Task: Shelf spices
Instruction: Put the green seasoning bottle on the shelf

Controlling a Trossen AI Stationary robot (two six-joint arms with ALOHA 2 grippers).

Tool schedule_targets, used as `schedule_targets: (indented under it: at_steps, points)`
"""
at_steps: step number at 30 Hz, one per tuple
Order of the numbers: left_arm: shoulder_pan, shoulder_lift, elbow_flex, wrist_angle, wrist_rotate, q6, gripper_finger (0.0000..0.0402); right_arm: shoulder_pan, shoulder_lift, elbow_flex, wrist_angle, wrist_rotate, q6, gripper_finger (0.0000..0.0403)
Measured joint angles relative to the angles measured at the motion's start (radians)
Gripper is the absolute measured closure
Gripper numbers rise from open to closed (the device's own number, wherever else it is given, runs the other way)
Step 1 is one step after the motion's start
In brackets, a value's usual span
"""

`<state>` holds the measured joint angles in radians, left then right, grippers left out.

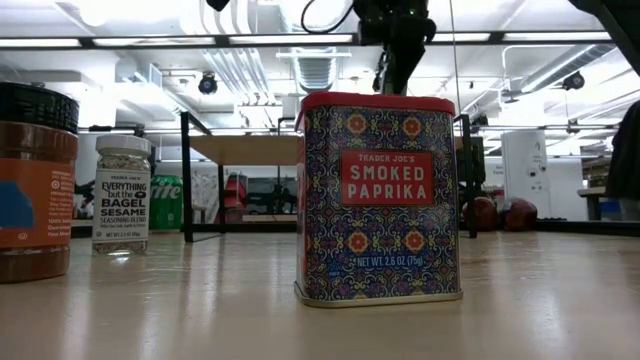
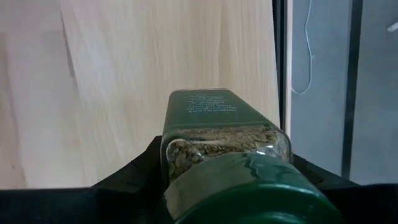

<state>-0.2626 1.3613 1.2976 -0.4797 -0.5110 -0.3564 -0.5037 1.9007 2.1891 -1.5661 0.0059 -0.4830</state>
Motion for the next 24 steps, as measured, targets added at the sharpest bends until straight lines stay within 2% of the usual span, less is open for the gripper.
schedule_targets:
  at_steps: [7, 17, 24]
  points:
    - [0.0, 0.0, 0.0, 0.011, -0.001, 0.0, 0.0279, -0.026, 0.01, 0.0, 0.021, 0.004, -0.05, 0.0219]
    - [0.0, 0.0, 0.0, 0.017, -0.002, 0.0, 0.0279, -0.082, 0.106, -0.002, 0.024, 0.074, -0.105, 0.0222]
    - [0.0, 0.0, 0.0, 0.006, -0.002, 0.0, 0.0276, -0.131, 0.126, -0.002, 0.027, 0.07, -0.117, 0.022]
